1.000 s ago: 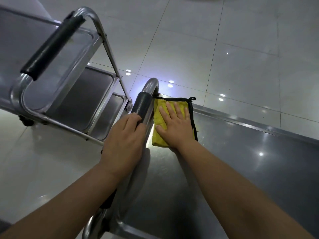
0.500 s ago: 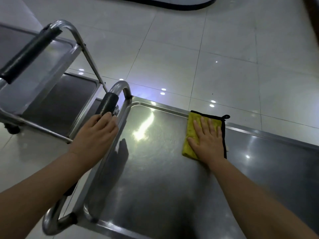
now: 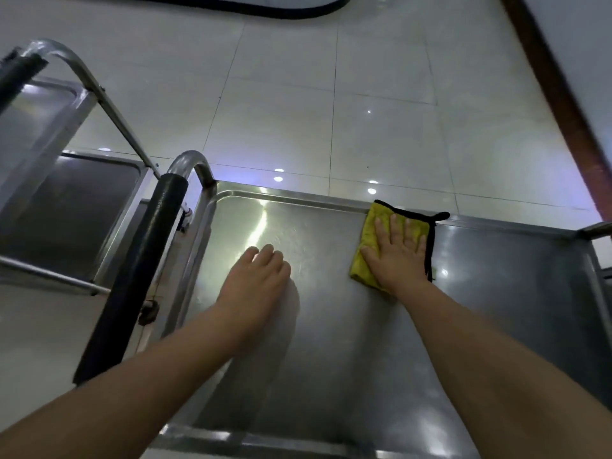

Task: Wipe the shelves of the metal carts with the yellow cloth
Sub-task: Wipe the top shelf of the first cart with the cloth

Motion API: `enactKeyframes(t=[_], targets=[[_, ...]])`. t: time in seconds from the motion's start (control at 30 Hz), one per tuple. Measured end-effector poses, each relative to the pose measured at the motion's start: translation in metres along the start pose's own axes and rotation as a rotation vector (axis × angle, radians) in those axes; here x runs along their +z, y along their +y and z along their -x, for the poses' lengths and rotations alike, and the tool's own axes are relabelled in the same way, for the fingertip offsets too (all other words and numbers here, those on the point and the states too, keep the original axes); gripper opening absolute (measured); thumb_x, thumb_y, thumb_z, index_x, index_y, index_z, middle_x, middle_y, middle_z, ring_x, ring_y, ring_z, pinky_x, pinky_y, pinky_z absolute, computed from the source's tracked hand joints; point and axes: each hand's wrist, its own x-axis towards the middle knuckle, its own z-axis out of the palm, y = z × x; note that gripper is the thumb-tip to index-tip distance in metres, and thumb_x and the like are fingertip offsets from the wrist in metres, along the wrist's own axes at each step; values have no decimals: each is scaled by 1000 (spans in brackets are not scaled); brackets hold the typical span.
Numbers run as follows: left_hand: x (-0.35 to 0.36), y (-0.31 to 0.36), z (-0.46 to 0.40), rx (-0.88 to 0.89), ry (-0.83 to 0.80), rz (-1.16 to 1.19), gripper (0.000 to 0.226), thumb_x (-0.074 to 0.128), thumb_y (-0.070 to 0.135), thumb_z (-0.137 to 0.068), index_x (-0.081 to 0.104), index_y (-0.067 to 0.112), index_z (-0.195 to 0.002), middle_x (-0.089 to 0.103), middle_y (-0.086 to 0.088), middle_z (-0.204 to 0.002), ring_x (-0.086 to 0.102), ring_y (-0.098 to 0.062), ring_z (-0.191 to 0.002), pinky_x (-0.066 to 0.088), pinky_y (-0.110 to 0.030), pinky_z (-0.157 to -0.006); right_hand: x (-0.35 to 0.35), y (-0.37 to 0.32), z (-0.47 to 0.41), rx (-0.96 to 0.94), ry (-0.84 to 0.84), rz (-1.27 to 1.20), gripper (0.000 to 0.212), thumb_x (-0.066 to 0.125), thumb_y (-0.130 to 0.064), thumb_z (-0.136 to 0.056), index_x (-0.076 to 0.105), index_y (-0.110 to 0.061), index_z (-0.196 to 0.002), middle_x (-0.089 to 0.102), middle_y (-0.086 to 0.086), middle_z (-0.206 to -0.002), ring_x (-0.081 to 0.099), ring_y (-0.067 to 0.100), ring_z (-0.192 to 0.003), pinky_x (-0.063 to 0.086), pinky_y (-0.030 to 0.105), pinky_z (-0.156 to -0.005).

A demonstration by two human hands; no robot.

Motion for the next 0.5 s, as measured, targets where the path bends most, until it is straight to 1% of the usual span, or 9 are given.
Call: enactKeyframes(t=[0.07, 0.1, 0.17, 0.2, 0.27, 0.33, 0.37, 0.43, 0.5], targets=[[2, 31, -18, 62, 23, 83, 26, 79, 14, -57, 71, 9, -82, 66, -8, -82, 62, -26, -81, 50, -34, -69, -1, 2, 0, -11, -16, -9, 70, 23, -59, -97, -11, -32, -152, -20, 1, -160, -21, 25, -145, -13, 50, -115], [2, 45, -26, 77, 26, 110, 22, 72, 16, -65, 69, 11, -86, 64, -5, -85, 60, -24, -84, 47, -32, -71, -1, 2, 0, -15, -16, -15, 70, 23, -59, -97, -11, -32, -152, -20, 1, -160, -21, 24, -146, -13, 50, -114], [2, 70, -43, 27, -49, 181, 30, 54, 20, -82, 59, 11, -110, 57, -5, -107, 52, -25, -103, 39, -33, -85, -1, 4, -2, -24, -15, -30, 70, 24, -59, -97, -10, -33, -152, -19, 0, -160, -21, 24, -146, -13, 50, -114], [1, 80, -51, 13, -103, 205, 35, 50, 23, -86, 51, 10, -119, 52, -7, -116, 46, -26, -110, 35, -33, -92, -1, 5, -3, -28, -17, -40, 70, 25, -60, -97, -10, -33, -152, -19, 0, -160, -21, 24, -146, -14, 50, -114], [-4, 101, -63, -22, -175, 241, 47, 53, 33, -87, 42, 9, -126, 47, -9, -124, 43, -27, -114, 31, -34, -96, 1, 10, -6, -40, -12, -53, 70, 25, -61, -96, -9, -35, -152, -18, -1, -160, -20, 23, -146, -14, 50, -114], [-4, 118, -71, -83, -209, 242, 63, 60, 39, -81, 37, 6, -130, 46, -10, -124, 46, -26, -110, 32, -34, -93, 1, 17, -8, -57, 10, -64, 70, 27, -61, -96, -7, -36, -152, -15, -3, -161, -17, 22, -147, -13, 49, -114], [-3, 124, -75, -113, -214, 224, 75, 62, 40, -78, 31, 2, -135, 46, -11, -125, 46, -26, -110, 33, -34, -92, 2, 22, -9, -70, 24, -71, 69, 28, -60, -96, -4, -37, -152, -14, -4, -161, -16, 20, -147, -13, 48, -115], [-2, 135, -82, -148, -226, 165, 96, 65, 41, -77, 14, -5, -144, 44, -14, -129, 47, -27, -113, 33, -35, -94, 2, 37, -12, -94, 48, -77, 67, 29, -59, -96, -1, -38, -152, -11, -5, -161, -14, 18, -147, -12, 46, -116], [-4, 143, -91, -163, -247, 89, 100, 64, 41, -79, 5, -6, -146, 43, -16, -133, 47, -28, -117, 32, -36, -98, 3, 58, -14, -102, 63, -80, 66, 28, -59, -96, -1, -38, -152, -10, -6, -161, -14, 18, -147, -13, 45, -116]])
